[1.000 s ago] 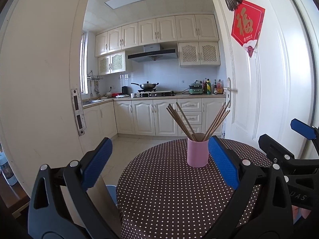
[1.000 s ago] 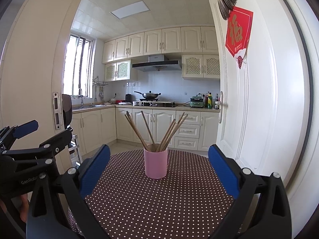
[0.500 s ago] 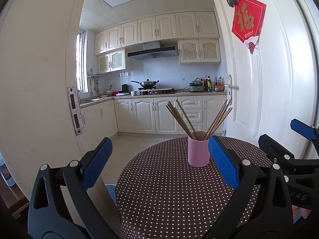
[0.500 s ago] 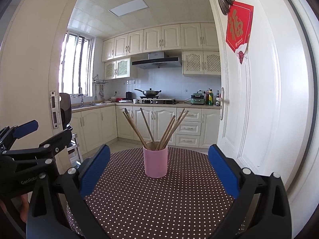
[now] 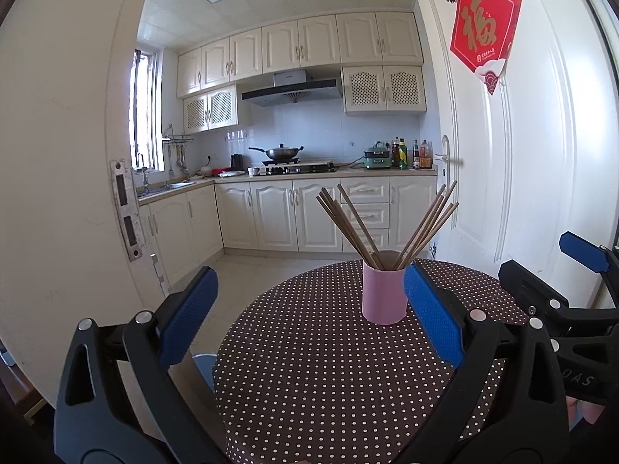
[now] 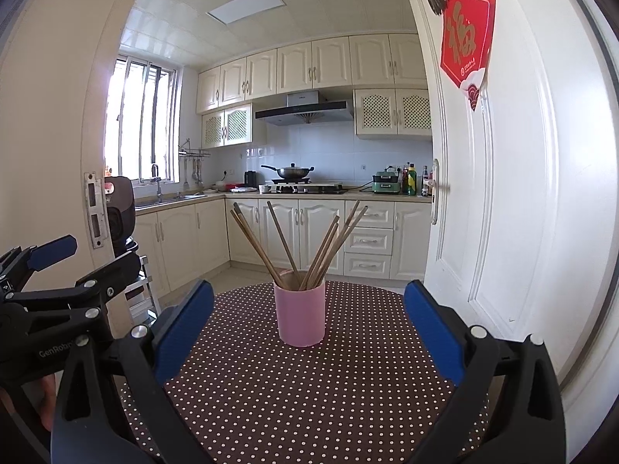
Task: Organize utensils
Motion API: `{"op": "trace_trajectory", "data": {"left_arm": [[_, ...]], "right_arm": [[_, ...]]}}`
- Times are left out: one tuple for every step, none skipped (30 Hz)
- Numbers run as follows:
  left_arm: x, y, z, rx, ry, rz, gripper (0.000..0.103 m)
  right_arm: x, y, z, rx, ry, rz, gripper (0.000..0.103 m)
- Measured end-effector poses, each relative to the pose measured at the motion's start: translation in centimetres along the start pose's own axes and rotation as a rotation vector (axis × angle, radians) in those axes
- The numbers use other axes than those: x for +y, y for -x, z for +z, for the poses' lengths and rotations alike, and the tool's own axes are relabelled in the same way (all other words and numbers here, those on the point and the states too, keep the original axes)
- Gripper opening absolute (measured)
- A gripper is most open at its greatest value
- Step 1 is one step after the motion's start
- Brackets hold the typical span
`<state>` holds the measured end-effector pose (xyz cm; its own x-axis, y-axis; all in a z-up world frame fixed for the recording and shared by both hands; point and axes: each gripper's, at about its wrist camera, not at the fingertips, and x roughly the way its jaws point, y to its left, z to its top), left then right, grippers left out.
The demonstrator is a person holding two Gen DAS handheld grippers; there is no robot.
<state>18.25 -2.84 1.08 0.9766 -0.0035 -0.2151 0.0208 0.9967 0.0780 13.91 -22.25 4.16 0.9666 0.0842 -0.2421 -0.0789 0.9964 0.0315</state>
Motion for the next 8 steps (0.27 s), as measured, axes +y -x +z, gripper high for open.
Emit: {"op": "trace_trajectory", "data": {"left_arm": [[0.0, -0.3, 0.0, 0.005, 0.000, -0.002, 0.095], [0.0, -0.7, -0.1, 0.010, 0.000, -0.003, 0.095], [-0.1, -1.0, -0.2, 0.014, -0.001, -0.003, 0.095], [-0.1, -1.3, -0.2, 0.018, -0.003, -0.005, 0.095], [-0.2, -1.6, -0.2, 0.022, -0.004, -0.006, 0.095], [-0.3, -1.9, -0.2, 0.028, -0.005, -0.009, 0.095], [-0.3, -2.3, -0.3, 0.036, -0.003, -0.013, 0.095], [-0.3, -2.6, -0.4, 0.044, -0.002, -0.017, 0.095]], "right_arm": [[-0.1, -0.2, 0.0, 0.003, -0.001, 0.001, 0.095], [-0.1, -0.4, 0.0, 0.006, -0.002, 0.001, 0.095], [-0.2, -0.8, -0.1, 0.011, -0.003, 0.001, 0.095], [-0.3, -1.0, -0.2, 0.015, -0.005, 0.001, 0.095], [-0.4, -1.2, -0.2, 0.019, -0.006, 0.002, 0.095], [-0.6, -1.6, -0.2, 0.027, -0.009, 0.003, 0.095], [-0.7, -1.9, -0.3, 0.033, -0.013, 0.005, 0.095], [-0.9, -2.3, -0.4, 0.041, -0.018, 0.006, 0.095]]}}
